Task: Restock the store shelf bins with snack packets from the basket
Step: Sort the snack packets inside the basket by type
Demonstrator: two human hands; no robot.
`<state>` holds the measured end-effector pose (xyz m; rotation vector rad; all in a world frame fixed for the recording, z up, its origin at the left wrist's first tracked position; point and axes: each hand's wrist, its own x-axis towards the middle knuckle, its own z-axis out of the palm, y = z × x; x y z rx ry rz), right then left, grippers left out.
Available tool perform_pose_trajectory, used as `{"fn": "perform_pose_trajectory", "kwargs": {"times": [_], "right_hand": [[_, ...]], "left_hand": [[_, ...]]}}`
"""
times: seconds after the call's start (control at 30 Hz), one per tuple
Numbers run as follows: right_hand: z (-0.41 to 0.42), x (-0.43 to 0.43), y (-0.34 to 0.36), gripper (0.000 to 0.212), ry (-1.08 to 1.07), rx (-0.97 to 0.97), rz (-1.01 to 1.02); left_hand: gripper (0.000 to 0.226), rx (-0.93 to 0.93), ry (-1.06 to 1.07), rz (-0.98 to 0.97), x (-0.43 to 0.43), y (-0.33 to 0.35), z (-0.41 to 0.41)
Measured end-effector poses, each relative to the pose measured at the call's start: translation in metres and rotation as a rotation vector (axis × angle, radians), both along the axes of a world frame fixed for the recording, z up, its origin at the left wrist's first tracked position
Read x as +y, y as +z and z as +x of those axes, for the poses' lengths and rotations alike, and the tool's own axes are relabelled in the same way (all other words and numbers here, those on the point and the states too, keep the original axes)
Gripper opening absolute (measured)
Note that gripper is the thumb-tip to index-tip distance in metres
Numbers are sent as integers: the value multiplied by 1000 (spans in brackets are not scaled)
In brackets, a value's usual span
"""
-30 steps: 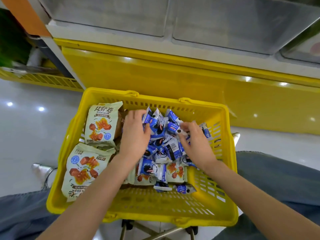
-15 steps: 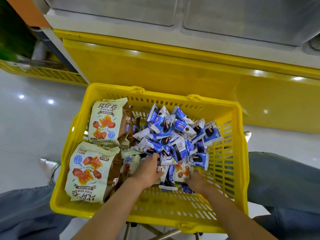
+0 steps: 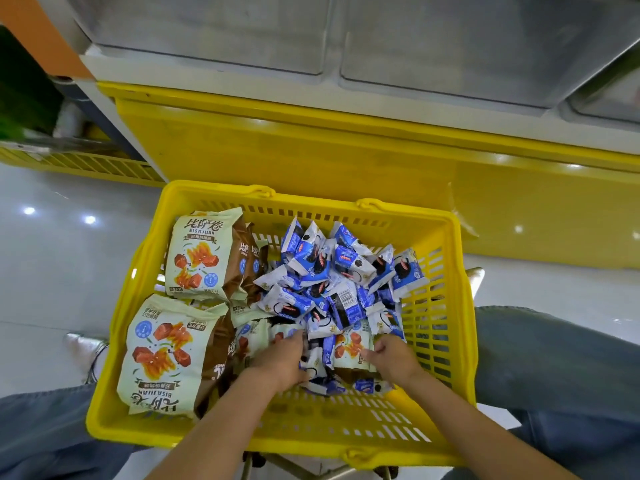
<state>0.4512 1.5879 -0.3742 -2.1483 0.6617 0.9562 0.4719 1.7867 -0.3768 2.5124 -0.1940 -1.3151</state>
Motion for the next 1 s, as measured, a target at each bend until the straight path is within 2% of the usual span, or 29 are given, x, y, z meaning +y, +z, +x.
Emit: {"fn": "perform_pose_trajectory", "kwargs": {"times": [0.2,0.3,0.37,0.43,0.5,0.57,0.63,0.73,0.8,0.87,1.0], "right_hand": [[20,-4,56,43,106,-56,106],[30,-13,92,34,273,-56,140],[36,-19,118,29,466,-83,141],[42,-22,146,27,641,-139,157],[47,-22,171,24,686,-190,291],[52,-19,190,17,663,-224,427],[54,-13,198,16,546,-297,494],[50,8,198,21,132,-504,498],[43,30,194,38,-77,-476,463],[31,55,187,51,-75,-361,529],[24,95,180,43,-6,-306,608]], "left_hand": [[48,-25,141,-189,-24,17,-18],[48,-99,184,-292,-30,29,-21],[49,-176,280,-400,-27,42,-20],[62,-186,375,-559,-21,58,-18],[81,-69,443,-746,-13,78,-17],[88,21,521,-879,-5,98,-19],[78,-31,613,-888,4,114,-22],[64,-155,804,-865,16,134,-22],[75,-300,930,-819,23,146,-20],[76,-445,951,-797,31,156,-21],[54,-567,873,-775,58,172,-20]]}}
